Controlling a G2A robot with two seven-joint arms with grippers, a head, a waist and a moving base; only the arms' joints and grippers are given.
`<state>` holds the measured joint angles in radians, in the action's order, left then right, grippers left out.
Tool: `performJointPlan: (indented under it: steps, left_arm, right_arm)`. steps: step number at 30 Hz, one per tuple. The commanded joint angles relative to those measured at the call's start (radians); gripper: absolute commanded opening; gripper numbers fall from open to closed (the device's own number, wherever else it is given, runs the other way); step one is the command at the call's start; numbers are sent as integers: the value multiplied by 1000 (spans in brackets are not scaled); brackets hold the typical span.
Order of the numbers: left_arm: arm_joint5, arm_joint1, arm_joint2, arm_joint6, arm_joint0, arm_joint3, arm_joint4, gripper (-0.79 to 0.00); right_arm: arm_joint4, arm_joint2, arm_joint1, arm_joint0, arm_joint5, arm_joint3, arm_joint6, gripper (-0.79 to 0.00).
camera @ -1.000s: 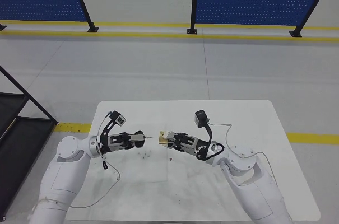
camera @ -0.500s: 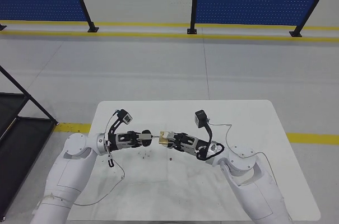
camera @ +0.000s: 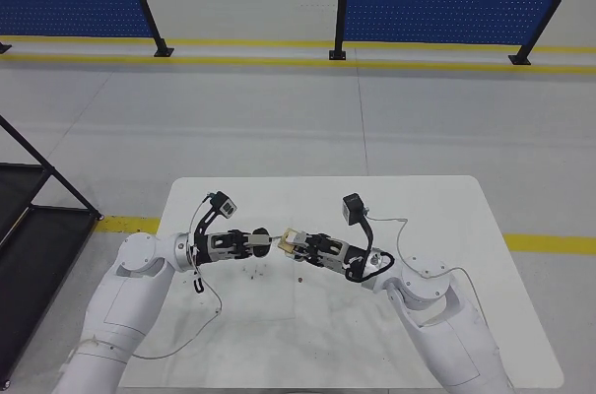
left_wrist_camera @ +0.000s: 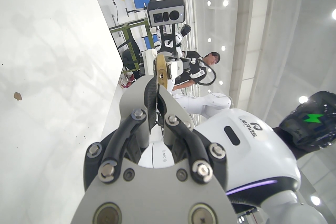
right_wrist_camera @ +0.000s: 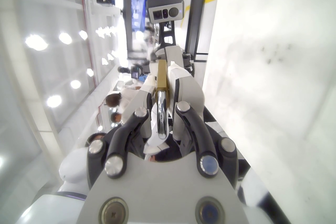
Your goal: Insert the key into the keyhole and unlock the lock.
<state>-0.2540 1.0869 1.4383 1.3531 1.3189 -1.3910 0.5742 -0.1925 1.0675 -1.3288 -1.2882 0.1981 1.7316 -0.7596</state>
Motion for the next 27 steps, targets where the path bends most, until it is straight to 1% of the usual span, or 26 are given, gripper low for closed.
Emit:
performJointPlan:
  steps: [1,6,12,27]
  left_arm:
    - [-1,-2,4,4,2,1,6,-785]
    - [4,-8,16,34,13,-9,28,-785]
    - [8,-14,28,44,19,-16,42,-785]
    - [11,-21,12,35,9,-11,43,-785]
  right_arm:
    - [0,0,0,0,0,0,0,-785]
    - [0,0,0,0,0,0,0,-785]
    - [0,0,0,0,0,0,0,-785]
    - [0,0,0,0,0,0,0,-785]
